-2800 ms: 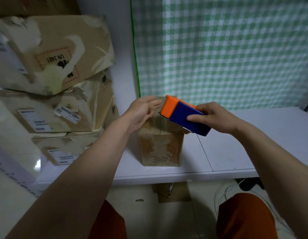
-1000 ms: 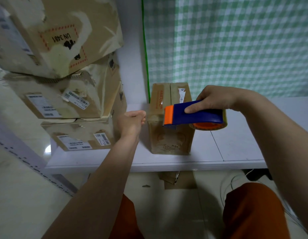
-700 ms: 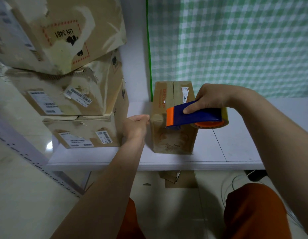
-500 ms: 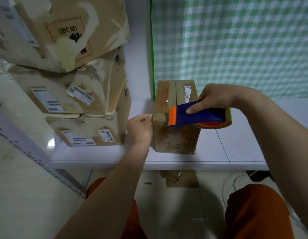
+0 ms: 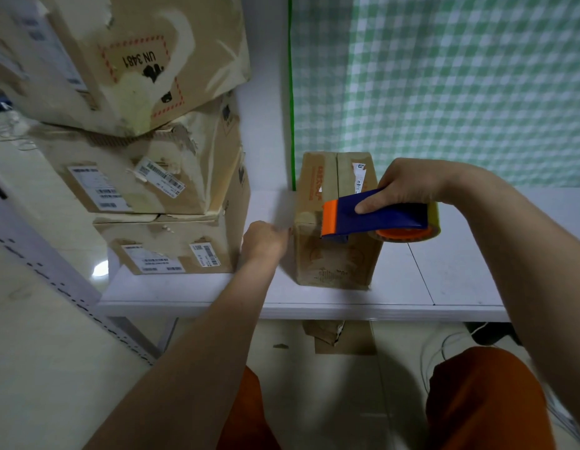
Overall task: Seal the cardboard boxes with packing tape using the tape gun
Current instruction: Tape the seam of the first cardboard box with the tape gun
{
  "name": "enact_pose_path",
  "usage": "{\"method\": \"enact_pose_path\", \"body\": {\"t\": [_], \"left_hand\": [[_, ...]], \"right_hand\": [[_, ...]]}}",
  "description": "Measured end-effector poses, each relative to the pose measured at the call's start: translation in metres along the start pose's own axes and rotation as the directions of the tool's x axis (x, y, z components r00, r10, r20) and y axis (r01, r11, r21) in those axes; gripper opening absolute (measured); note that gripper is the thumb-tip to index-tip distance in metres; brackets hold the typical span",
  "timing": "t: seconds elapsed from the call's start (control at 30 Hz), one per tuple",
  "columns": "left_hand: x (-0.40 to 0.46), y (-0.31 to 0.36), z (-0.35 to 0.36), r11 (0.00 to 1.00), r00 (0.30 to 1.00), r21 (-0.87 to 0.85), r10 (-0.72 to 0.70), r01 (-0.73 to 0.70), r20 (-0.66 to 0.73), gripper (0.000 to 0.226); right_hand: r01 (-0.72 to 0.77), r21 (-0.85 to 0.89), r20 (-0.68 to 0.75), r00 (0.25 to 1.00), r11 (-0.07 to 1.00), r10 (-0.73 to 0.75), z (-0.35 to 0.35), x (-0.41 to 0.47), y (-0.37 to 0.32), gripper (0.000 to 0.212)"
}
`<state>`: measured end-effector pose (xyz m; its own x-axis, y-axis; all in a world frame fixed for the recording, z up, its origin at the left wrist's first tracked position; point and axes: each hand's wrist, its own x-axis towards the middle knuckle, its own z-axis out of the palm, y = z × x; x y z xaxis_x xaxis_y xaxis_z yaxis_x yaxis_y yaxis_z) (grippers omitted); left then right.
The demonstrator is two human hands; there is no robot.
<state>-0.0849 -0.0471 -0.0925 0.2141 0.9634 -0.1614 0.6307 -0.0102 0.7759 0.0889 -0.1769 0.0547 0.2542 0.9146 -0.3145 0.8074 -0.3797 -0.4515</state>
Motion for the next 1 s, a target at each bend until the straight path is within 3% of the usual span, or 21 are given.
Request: {"method": "enact_pose_path", "body": {"t": [0.1, 0.23, 0.3, 0.43, 0.53, 0.67, 1.0], "left_hand": [[-0.001, -0.008, 0.000, 0.994, 0.999, -0.110, 0.019, -0.022, -0.031, 0.022], [-0.010, 0.003, -0.010, 0.931, 0.952, -0.244, 0.223, -0.271, -0.208, 0.026], [-0.012, 0.008, -0.014, 0.887, 0.918, -0.249, 0.350, -0.389, -0.186, 0.016], [-0.007, 0.005, -0.018, 0.855, 0.875, -0.202, 0.484, -0.478, -0.022, 0.010], [-0.001, 0.003, -0.021, 0.847, 0.866, -0.220, 0.499, -0.483, 0.020, 0.025], [-0.003, 0.002, -0.020, 0.846, 0.863, -0.242, 0.502, -0.476, 0.060, 0.033], [-0.011, 0.002, -0.007, 0.860, 0.874, -0.188, 0.485, -0.475, 0.007, 0.038]], "right_hand": [[0.000, 0.001, -0.002, 1.000, 1.000, 0.000, 0.000, -0.001, 0.001, 0.034], [-0.011, -0.010, -0.006, 1.000, 1.000, 0.011, 0.001, 0.001, 0.001, 0.039], [-0.010, -0.005, 0.001, 1.000, 1.000, 0.010, 0.000, 0.001, 0.000, 0.036], [-0.003, 0.008, 0.006, 1.000, 1.000, 0.003, 0.001, 0.001, 0.000, 0.030], [-0.010, -0.006, 0.010, 1.000, 1.000, 0.010, 0.001, 0.001, -0.001, 0.038], [-0.006, -0.002, 0.009, 1.000, 1.000, 0.006, 0.002, 0.000, -0.002, 0.032], [0.018, 0.012, -0.005, 1.000, 1.000, -0.018, 0.003, -0.001, -0.001, 0.024]]}}
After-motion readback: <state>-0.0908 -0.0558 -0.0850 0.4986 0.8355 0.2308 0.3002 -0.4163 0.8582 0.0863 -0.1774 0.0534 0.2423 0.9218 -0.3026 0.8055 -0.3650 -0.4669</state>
